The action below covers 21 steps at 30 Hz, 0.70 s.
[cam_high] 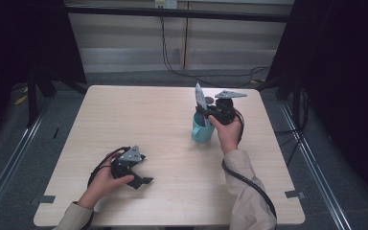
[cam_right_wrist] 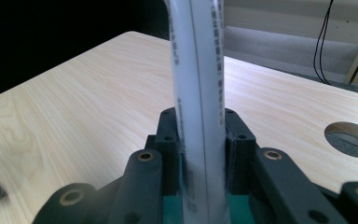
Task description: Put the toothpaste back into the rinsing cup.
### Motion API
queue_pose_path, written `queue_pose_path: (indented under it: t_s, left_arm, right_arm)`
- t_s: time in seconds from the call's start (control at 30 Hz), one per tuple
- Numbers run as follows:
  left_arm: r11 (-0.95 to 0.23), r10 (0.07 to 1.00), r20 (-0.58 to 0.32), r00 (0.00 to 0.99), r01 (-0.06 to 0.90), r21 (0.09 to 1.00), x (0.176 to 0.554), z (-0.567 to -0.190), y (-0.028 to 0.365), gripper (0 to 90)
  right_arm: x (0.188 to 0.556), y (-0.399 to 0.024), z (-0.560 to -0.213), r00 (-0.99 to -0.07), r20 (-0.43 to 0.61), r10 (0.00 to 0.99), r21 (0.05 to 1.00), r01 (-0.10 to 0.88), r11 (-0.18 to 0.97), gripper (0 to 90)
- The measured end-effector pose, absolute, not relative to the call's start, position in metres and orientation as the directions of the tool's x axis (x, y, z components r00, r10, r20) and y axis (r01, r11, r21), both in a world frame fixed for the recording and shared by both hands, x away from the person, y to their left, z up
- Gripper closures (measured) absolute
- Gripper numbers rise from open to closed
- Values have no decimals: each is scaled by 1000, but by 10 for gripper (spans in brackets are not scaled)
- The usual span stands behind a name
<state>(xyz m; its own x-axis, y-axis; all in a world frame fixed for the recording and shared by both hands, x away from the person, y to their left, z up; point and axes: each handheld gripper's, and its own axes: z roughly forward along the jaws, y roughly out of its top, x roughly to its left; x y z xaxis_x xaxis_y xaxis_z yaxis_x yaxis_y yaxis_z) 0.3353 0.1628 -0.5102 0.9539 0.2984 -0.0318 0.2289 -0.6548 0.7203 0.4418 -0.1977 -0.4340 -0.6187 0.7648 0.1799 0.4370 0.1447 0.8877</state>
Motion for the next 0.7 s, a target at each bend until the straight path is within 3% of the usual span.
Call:
queue_pose_path:
  t_s: [0.7]
  left_arm:
    - [-655, 298, -32, 954, 229, 720, 335, -510, 163, 79]
  right_arm:
    - [437, -202, -440, -617, 180, 766, 873, 459, 165, 703]
